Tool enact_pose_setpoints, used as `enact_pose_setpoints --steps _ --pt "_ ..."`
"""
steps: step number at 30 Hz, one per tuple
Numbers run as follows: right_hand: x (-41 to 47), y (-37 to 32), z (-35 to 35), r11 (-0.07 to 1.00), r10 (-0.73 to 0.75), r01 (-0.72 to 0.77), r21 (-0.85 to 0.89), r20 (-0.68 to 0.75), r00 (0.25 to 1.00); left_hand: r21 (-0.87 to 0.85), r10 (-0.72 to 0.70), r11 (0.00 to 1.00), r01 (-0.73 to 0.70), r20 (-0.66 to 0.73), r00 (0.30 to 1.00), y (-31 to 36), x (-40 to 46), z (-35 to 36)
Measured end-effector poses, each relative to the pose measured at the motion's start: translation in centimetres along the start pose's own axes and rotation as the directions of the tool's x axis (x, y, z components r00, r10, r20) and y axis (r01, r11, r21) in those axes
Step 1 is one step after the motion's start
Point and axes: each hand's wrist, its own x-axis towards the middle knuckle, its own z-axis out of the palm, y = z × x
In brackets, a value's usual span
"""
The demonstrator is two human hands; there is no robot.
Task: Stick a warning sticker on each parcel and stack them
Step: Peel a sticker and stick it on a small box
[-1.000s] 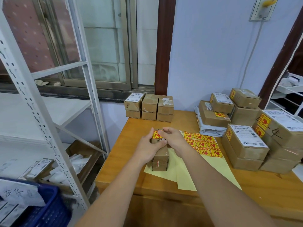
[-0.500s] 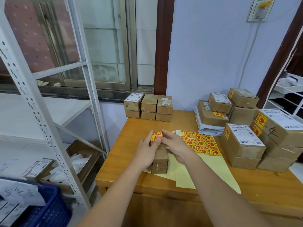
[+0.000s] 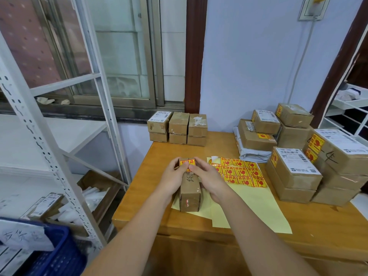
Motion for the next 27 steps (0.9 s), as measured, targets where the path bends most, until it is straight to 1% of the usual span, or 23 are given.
enact_pose_setpoints --steps 7,14,20,27 --pt "-0.3 0.5 0.4 1.0 -0.024 0.025 0.013 -0.021 0.999 0.046 0.011 0.999 -0.009 -0.049 0.999 0.3 1.0 -0.1" --pt "-0.3 0.4 0.4 0.999 -0.021 0.02 -0.024 -0.03 0.999 0.033 0.008 0.999 -0.005 -0.093 0.996 0.3 1.7 0.1" --pt "-0.5 0.3 0.6 0.999 -0.029 0.028 -0.024 -0.052 0.998 0.03 0.044 0.999 -0.041 -0.107 0.993 0.0 1.5 0.2" --pt "-0.8 0.2 1.0 0.993 -0.062 0.05 -0.104 -0.119 0.991 -0.045 0.012 0.999 -0.016 -0.097 0.995 -0.3 1.4 0.2"
